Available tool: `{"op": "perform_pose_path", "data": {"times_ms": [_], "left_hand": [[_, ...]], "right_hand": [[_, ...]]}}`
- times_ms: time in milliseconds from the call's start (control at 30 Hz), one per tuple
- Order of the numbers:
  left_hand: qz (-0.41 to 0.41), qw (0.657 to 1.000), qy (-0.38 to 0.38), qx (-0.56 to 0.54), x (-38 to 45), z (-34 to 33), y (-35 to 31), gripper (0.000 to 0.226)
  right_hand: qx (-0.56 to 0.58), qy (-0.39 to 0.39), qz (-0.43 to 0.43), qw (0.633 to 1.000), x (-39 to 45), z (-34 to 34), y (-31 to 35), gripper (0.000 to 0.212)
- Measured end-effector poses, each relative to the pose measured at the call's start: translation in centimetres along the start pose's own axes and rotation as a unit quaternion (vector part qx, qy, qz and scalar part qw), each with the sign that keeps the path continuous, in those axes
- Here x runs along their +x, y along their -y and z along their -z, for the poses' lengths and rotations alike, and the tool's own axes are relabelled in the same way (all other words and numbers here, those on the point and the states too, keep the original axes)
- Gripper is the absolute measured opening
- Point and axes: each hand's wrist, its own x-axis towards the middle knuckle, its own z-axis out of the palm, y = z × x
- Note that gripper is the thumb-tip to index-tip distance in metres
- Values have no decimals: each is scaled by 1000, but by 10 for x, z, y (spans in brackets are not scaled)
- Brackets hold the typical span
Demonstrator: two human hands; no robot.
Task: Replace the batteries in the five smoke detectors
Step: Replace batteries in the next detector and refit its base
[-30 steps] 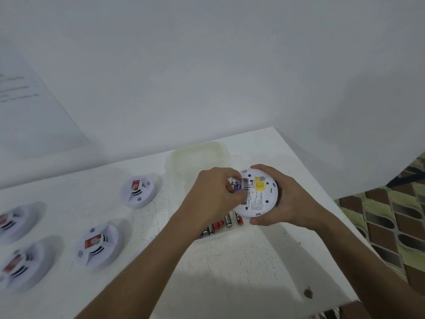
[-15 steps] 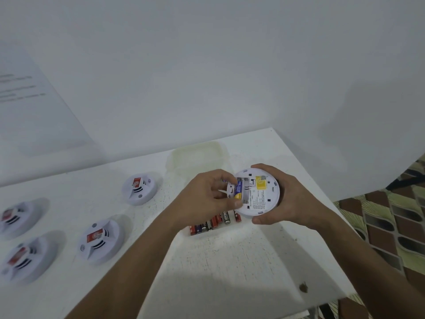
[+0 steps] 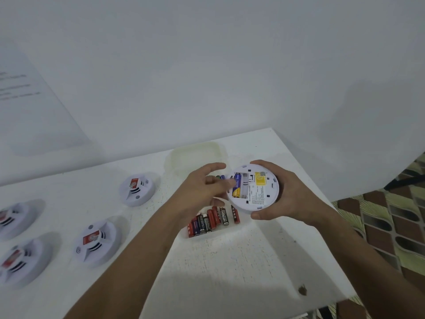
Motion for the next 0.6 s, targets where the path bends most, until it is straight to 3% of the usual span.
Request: {"op": "perform_pose_path", "data": {"times_ms": [100, 200, 400, 600], "left_hand": [[-10, 990, -101, 100, 21, 12, 0, 42], [-29, 947, -188, 259, 47, 27, 5, 34], [22, 889, -81, 450, 92, 33, 15, 45], [55, 859, -75, 503, 105, 33, 22, 42]], "right_hand": [[-13, -1, -11, 1000, -2, 3, -5, 90], [-12, -2, -23, 1000, -5, 7, -11, 90], [-9, -12, -28, 999, -8, 10, -19, 89], [-7, -11, -31, 999, -5, 15, -21, 88]]}}
